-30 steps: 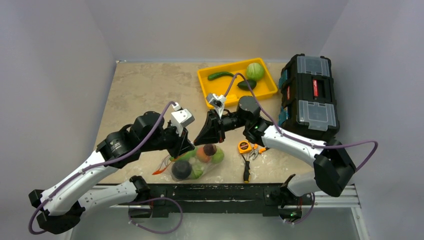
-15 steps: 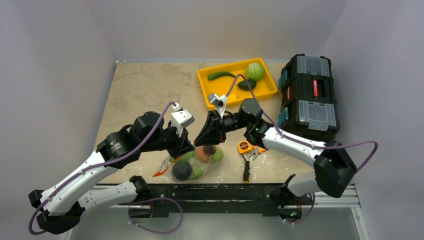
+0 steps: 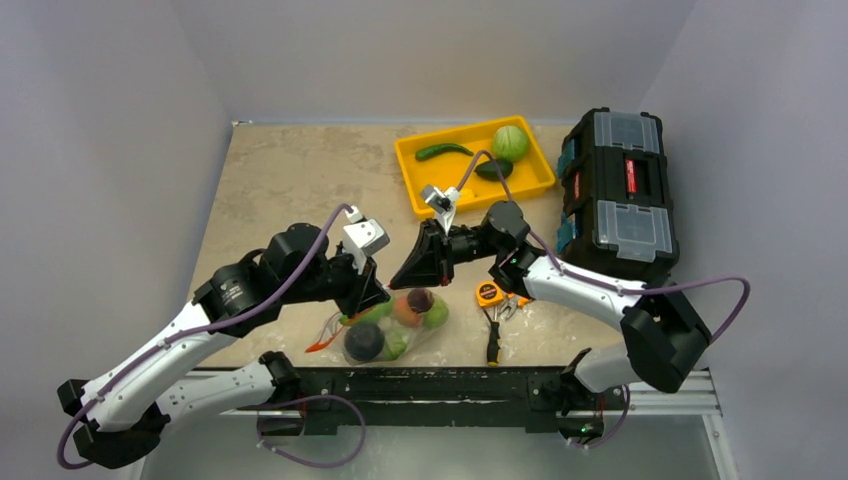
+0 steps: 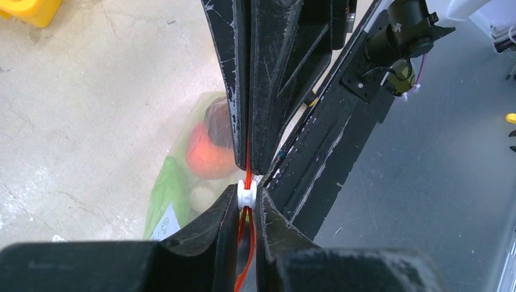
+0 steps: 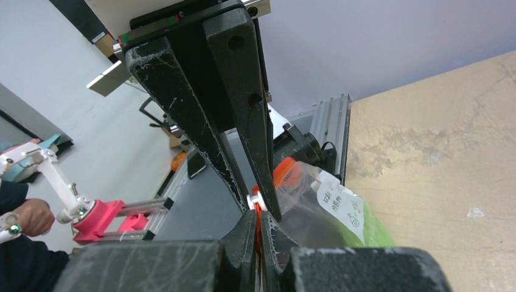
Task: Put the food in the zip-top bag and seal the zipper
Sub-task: Zip the zipper food storage bag at the center of the board.
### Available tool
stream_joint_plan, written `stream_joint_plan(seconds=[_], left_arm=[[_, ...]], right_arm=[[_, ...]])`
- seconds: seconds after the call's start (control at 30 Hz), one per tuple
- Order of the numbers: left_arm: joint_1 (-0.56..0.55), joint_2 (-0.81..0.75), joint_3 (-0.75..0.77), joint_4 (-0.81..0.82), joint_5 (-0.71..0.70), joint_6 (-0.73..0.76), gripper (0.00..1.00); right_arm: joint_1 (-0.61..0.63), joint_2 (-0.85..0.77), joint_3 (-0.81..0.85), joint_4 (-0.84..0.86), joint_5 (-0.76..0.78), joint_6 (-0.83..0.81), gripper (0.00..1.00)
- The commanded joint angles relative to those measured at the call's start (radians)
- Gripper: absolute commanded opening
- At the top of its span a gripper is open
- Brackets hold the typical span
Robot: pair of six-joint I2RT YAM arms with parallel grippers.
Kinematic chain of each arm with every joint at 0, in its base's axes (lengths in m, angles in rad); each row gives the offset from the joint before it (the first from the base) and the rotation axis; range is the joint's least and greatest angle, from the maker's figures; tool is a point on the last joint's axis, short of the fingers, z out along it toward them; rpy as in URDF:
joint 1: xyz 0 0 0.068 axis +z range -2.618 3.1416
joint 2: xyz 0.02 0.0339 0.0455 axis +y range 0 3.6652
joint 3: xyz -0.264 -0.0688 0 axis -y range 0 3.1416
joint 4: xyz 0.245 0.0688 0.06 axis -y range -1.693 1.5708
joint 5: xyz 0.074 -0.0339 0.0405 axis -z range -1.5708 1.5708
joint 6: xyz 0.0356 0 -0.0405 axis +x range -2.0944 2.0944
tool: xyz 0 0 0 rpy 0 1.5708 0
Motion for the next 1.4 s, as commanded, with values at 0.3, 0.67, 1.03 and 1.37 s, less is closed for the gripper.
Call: stream_joint_plan(seconds=[0.3, 0.67, 1.03, 1.37], left_arm=[[0.005, 0.025, 0.061, 0.030, -0.025, -0.013, 0.49], [0.006, 0.066, 0.087, 0.032, -0.037, -0.006, 0.29], [0.006, 0.088, 0.089, 0.028, -0.037, -0.008, 0.05], [0.008, 0.081, 0.091, -0.027, -0.086, 0.007, 0.00]], right_arm=[[0.004, -0.133, 0.049, -0.343, 0.180, -0.300, 0.00], [0.008, -0.147, 0.048, -0.340, 0.185, -0.297, 0.00], [0.037, -0.186, 0.052, -0.393, 0.296, -0.321, 0.00], [0.084, -0.356, -0.002, -0.531, 0.845, -0.443, 0.00]])
